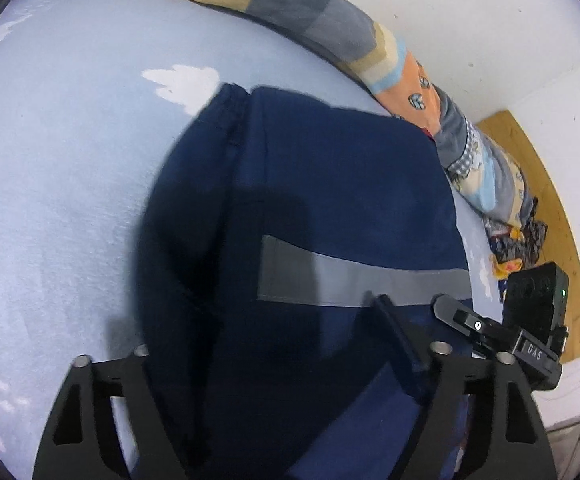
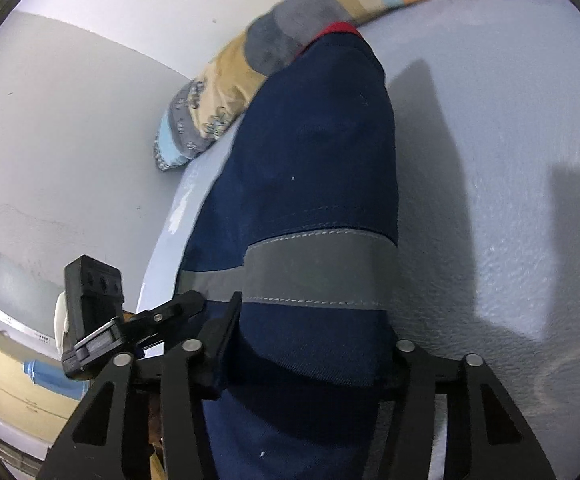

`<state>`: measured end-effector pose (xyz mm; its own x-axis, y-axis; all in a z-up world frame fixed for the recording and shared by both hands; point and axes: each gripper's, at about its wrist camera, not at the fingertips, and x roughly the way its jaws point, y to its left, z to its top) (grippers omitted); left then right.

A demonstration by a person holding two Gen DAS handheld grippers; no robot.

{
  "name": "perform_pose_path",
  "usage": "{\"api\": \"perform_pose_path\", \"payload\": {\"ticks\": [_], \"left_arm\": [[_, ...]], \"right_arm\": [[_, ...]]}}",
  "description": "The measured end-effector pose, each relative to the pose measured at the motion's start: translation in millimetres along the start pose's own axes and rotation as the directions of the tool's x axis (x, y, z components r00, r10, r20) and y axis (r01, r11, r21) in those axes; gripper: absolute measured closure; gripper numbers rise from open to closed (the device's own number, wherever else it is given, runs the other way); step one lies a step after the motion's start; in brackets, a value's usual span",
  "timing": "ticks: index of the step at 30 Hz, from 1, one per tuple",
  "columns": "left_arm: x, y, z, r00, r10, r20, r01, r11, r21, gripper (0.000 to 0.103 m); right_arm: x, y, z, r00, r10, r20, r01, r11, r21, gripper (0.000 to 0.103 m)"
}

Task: Fold large clothes

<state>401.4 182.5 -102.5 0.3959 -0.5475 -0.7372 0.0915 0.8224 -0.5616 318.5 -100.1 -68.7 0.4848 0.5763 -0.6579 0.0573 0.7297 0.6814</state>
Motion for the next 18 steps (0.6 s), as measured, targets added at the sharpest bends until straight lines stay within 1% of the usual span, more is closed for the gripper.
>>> {"api": "perform_pose_path", "payload": {"ticks": [1, 2, 5, 8, 10, 12, 15, 18], "left_arm": [[-1.5, 1.2, -0.5, 1.000, -0.010, 0.006, 0.010, 1.000, -0.012, 0.034], [-3.2, 0.7, -1.4, 1.000, -0.020, 0.011, 0.021, 1.000, -0.016, 0.036], [-13.7, -7.7, -3.7, 0.998, -0.052, 0.026, 0.052, 0.999, -0.005, 0.037], [-26.0, -28.1, -8.9, 0.995, -0.100, 0.028, 0.099, 0.995, 0.031, 0.040], [-39.4, -39.1, -12.9, 0.995, -0.098, 0.021, 0.096, 0.993, 0.072, 0.040], [-38.9, -54.6, -18.8, 0.995, -0.103, 0.004, 0.102, 0.990, 0.100, 0.040], [-31.2, -82.0, -31.4, 0.992, -0.114, -0.049, 0.120, 0.982, 0.144, 0.040], [-25.6, -114.0, -47.7, 0.990, -0.097, -0.101, 0.116, 0.971, 0.210, 0.040]], "right_arm": [[-2.0, 2.1, 0.1, 1.000, -0.001, -0.001, 0.001, 1.000, -0.007, 0.055], [-5.0, 5.6, -0.2, 0.998, -0.006, -0.058, 0.008, 1.000, 0.025, 0.056], [-16.8, 12.8, 1.1, 0.998, -0.011, -0.056, 0.011, 1.000, 0.008, 0.056], [-40.2, 16.5, 1.5, 0.999, -0.002, -0.043, 0.002, 1.000, 0.000, 0.058], [-59.1, 17.4, -0.4, 0.999, -0.006, -0.038, 0.006, 1.000, -0.008, 0.058], [-78.2, 14.0, -3.5, 0.999, -0.019, -0.028, 0.018, 1.000, -0.003, 0.059], [-106.4, 1.5, -8.4, 0.999, -0.031, -0.034, 0.032, 0.999, 0.041, 0.059], [-134.9, -10.9, -16.3, 0.997, -0.061, -0.050, 0.064, 0.996, 0.061, 0.059]]}}
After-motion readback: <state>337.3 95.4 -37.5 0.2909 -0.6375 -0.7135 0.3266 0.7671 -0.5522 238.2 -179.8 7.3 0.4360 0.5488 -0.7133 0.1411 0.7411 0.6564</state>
